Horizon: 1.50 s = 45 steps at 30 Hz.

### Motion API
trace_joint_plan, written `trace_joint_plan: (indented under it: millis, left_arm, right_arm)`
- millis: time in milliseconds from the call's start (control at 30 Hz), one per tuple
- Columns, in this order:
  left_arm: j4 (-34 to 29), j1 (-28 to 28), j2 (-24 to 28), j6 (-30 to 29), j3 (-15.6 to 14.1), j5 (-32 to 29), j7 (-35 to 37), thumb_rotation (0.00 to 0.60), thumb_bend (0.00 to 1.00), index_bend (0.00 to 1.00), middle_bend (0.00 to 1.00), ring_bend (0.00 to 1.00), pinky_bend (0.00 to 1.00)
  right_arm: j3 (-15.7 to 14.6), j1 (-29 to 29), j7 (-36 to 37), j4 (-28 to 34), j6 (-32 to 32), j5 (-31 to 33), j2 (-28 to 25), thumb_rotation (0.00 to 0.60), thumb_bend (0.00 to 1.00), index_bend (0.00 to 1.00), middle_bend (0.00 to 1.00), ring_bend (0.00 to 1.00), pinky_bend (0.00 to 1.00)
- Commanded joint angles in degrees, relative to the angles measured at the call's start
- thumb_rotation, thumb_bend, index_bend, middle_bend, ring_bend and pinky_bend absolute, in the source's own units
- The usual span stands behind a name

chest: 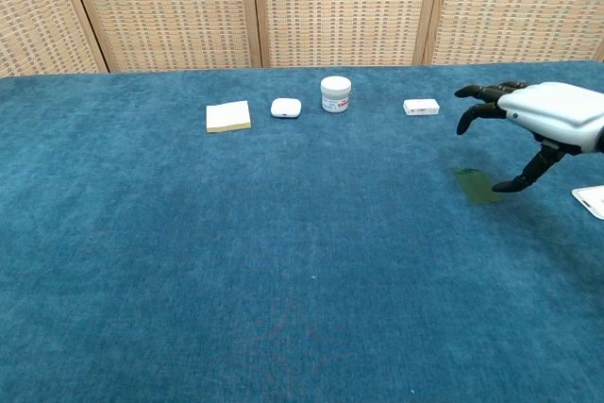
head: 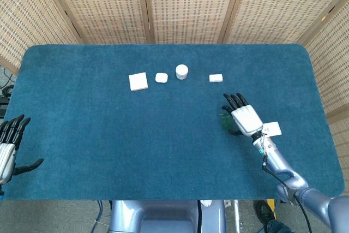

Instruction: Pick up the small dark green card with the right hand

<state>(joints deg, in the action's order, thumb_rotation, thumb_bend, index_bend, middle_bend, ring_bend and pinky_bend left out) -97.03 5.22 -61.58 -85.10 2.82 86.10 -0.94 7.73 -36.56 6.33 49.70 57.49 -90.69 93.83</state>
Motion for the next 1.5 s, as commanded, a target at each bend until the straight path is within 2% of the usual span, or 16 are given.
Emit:
trace_joint_plan:
  millis: [33, 400, 933, 1200, 1500]
  left_arm:
    - [0.01, 0.13, -0.08, 0.22, 0.13, -0.31, -0.17, 0.600, 0.00, 0.00, 0.00, 0.00, 0.00]
    - [0.04, 0.51, -0.16, 0.99, 0.30, -1.20, -0.49, 0.600, 0.00, 0.00, 0.00, 0.00, 0.00]
    - [-0.12, 0.58, 0.02, 0.99, 0.17, -1.09, -0.24, 0.600, 0.00, 0.00, 0.00, 0.00, 0.00]
    - [-0.05, 0.59, -0.08, 0.98, 0.12, -1.12, -0.39, 0.600, 0.00, 0.00, 0.00, 0.00, 0.00]
    - [-0.11, 0.67, -0.26, 1.08, 0.03, -1.15, -0.77, 0.600, 0.00, 0.00, 0.00, 0.00, 0.00]
  right_arm:
    - [-0.87, -0.90, -0.58, -2.45, -0.80, 0.29, 2.07, 0.600, 0.21, 0.26, 0.00, 0.00, 0.00]
    - [-2.52, -1.67, 0.11, -7.84, -0.24, 0.65, 6.18, 0.600, 0.20, 0.26, 0.00, 0.00, 0.00]
    - [-3.72, -2.82, -0.86, -12.43, -1.27, 1.40, 8.41, 0.600, 0.20, 0.26, 0.00, 0.00, 0.00]
    - [-3.23, -3.65, -1.64, -14.81, -2.68, 2.75, 9.31, 0.600, 0.21, 0.26, 0.00, 0.00, 0.00]
    - [-1.18, -3.26, -0.93, -15.98, 0.55, 4.75, 9.00, 0.600, 0.21, 0.26, 0.00, 0.00, 0.00]
